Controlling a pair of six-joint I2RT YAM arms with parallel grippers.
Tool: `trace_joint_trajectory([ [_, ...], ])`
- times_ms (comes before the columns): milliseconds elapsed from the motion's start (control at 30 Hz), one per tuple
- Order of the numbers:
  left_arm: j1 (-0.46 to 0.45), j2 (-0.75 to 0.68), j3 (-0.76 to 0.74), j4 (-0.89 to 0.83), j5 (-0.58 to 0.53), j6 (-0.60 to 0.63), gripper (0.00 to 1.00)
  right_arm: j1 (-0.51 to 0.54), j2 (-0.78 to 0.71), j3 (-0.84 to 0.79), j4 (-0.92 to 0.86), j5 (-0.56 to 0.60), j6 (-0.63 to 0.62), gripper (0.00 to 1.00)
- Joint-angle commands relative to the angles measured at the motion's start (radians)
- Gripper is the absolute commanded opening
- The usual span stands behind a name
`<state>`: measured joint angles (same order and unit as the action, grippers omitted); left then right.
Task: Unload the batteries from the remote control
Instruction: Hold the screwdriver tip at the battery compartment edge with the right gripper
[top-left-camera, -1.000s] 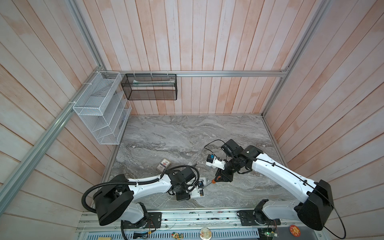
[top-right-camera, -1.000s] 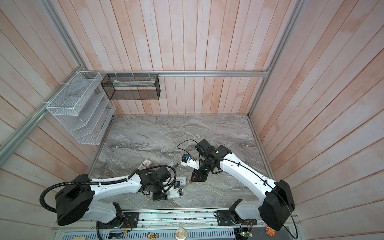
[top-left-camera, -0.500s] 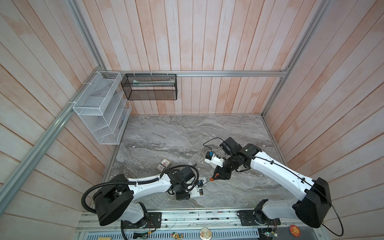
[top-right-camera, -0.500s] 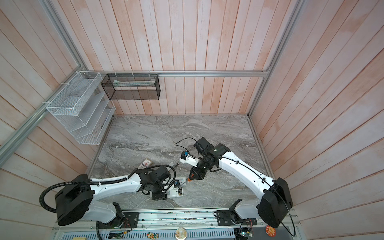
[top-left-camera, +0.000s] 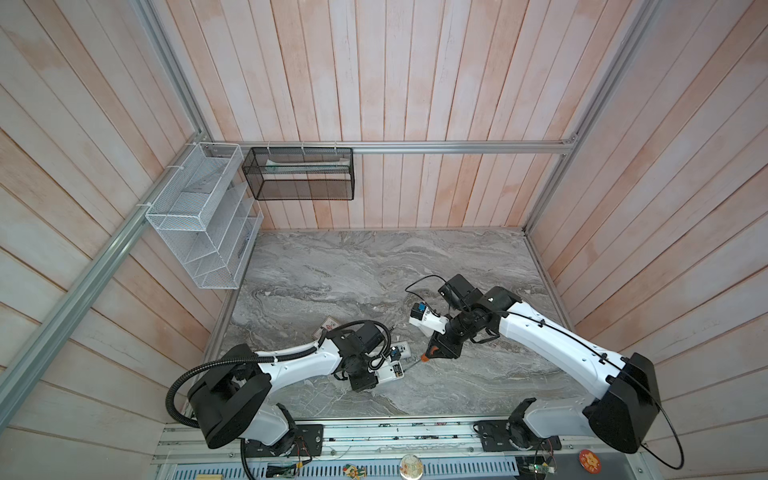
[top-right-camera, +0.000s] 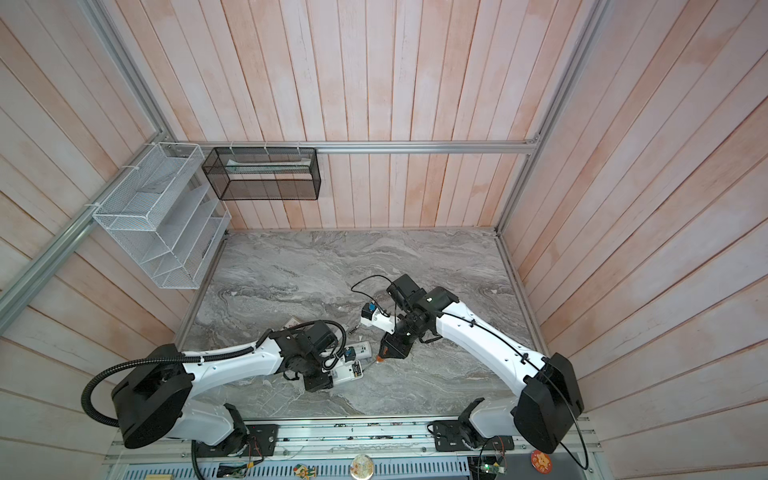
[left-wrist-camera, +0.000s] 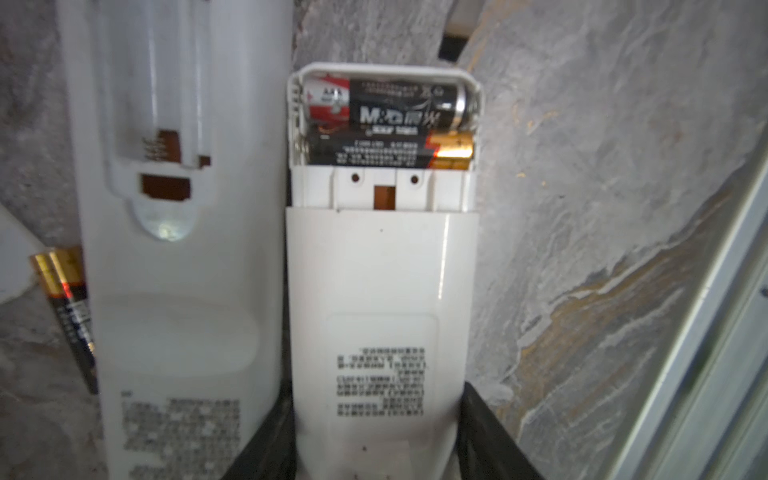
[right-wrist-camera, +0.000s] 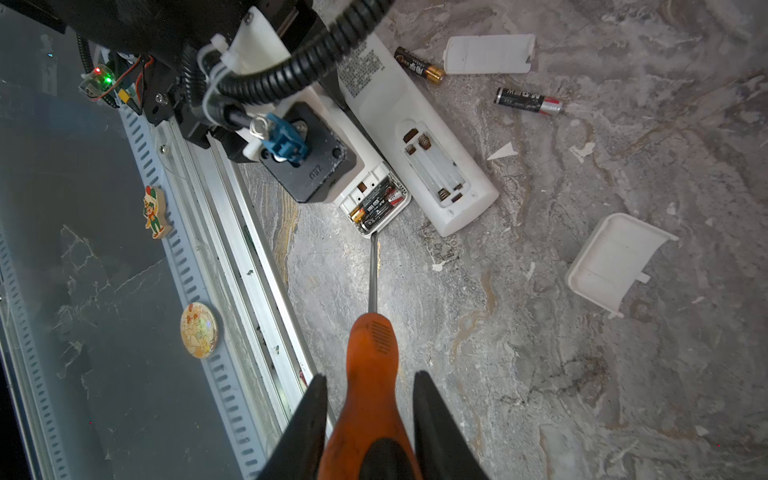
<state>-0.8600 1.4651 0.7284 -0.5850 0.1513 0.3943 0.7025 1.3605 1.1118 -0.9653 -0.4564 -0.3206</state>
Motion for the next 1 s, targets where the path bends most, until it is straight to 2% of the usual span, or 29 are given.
trace_joint_trajectory([
  [0,0.023,0.054,0.018,0.032,-0.062,-0.038,0.38,-0.012,0.016,0.030,-0.009,0.012,-0.021,0.08],
  [300,0.026,0.036,0.000,0.050,-0.016,-0.025,0.39,-0.021,0.041,0.042,0.027,-0.001,-0.055,0.07],
  [967,0.024,-0.008,-0.027,0.059,0.001,0.010,0.41,-0.021,0.055,0.049,0.039,-0.015,-0.069,0.06],
])
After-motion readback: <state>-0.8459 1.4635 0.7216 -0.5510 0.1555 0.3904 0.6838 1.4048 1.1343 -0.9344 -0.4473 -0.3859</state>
